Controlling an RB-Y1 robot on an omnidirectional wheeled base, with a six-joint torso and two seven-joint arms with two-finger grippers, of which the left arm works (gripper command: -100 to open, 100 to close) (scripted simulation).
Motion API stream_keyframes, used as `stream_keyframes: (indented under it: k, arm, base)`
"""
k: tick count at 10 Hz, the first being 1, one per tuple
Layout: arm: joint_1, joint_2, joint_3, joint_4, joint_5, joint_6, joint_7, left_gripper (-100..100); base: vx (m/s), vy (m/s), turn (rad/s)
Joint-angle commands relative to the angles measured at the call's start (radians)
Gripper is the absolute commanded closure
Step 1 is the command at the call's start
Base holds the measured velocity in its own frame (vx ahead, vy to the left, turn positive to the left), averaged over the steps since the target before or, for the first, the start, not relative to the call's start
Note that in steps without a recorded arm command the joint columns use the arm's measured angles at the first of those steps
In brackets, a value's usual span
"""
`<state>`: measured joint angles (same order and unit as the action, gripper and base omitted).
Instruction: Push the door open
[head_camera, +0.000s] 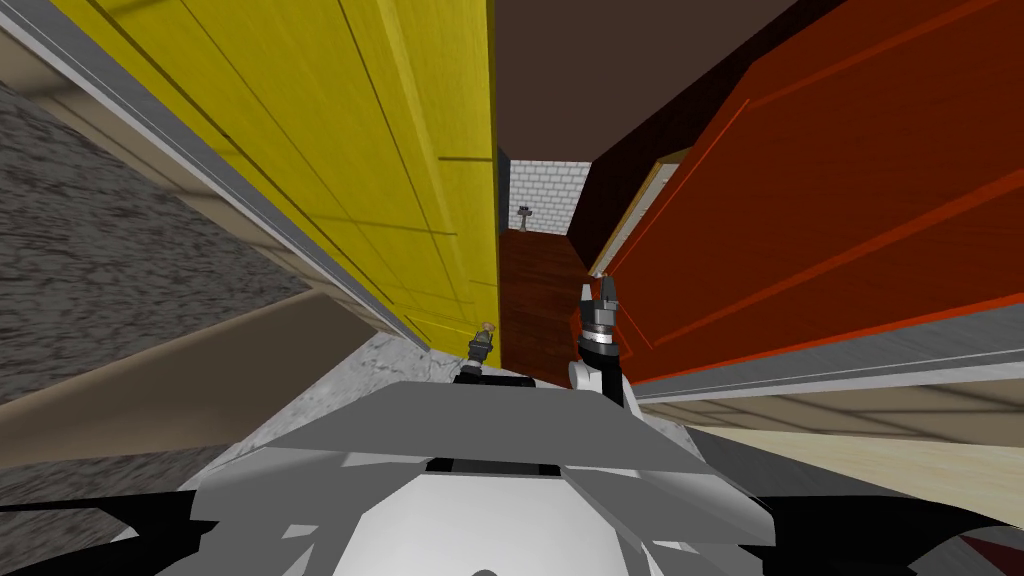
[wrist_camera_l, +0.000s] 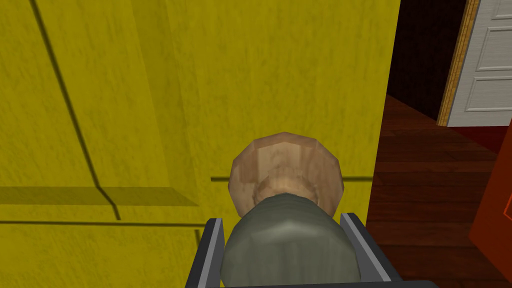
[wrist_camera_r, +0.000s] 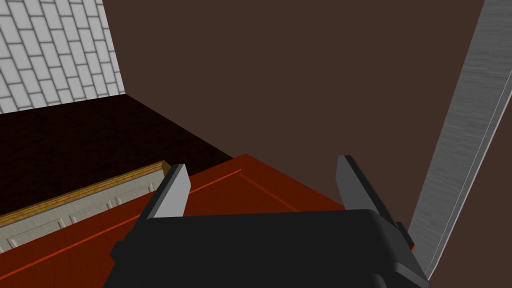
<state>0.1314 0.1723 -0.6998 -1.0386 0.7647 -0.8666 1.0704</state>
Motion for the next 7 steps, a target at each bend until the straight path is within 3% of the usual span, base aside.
stream_keyframes:
  k: [1, 7]
  arm:
    - [0.004, 0.001, -0.001, 0.0, -0.001, -0.004, 0.0, 100]
    - [-0.011, -0.021, 0.064, 0.024, 0.016, -0.009, -0.013, 100]
  base:
    - [0.0, 0.0, 0.0]
    - [0.162, -0.063, 0.028]
